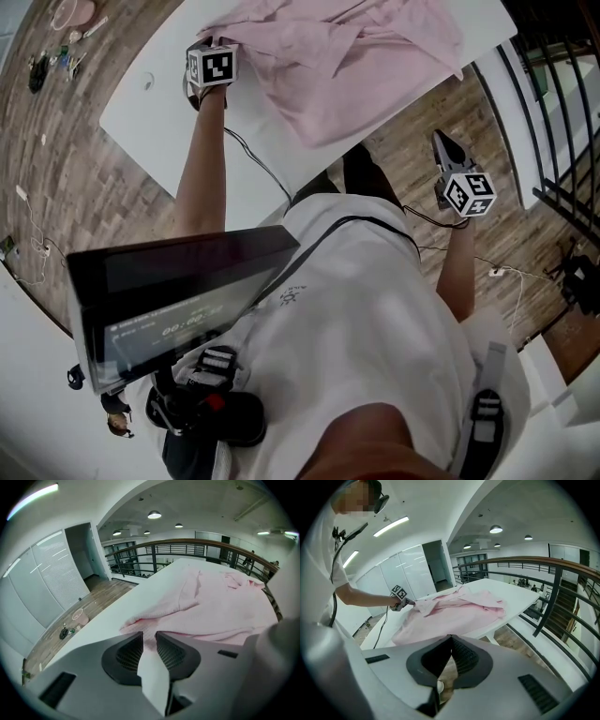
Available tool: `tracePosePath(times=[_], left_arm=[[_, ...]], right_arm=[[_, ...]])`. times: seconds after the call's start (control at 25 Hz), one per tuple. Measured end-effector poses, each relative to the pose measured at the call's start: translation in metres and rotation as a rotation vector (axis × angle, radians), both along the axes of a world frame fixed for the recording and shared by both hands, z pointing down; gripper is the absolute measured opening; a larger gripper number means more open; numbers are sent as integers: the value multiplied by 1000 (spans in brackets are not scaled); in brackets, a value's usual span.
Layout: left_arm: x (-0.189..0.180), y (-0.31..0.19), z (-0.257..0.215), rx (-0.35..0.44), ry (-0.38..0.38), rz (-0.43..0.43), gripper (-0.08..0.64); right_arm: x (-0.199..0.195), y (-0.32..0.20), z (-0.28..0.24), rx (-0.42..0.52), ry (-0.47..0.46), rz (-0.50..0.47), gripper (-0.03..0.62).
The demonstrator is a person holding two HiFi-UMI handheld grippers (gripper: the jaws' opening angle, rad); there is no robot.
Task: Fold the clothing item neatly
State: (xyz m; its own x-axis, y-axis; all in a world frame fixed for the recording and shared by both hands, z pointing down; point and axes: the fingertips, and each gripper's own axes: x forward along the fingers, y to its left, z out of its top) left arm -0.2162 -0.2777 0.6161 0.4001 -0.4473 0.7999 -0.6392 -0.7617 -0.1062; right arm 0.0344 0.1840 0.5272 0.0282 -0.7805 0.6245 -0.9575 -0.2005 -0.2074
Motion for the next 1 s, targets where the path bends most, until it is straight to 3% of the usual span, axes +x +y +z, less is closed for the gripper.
tracePosePath(times=[0.24,0.36,0.48,0.68,0.84,1.0], left_arm=[[-12,-4,3,-45,9,-25,72],[-12,5,-2,-72,19,39,74],[-14,17,-16,-80,21,108,191],[-14,39,-29,-30,-7,196,198],[5,70,-38,5,14,265,33],[37,118,-49,-24,74,373,3]], right_arm=[[3,0,-3,-1,0,2,5],[2,1,-5,0,1,8,5],[-2,-1,-8,2,2,4,5],[-12,-15,-6,13,2,-23,5],[-14,-28,-5,30,9,-42,5],[-10,-36,-6,60,11,-34,5]])
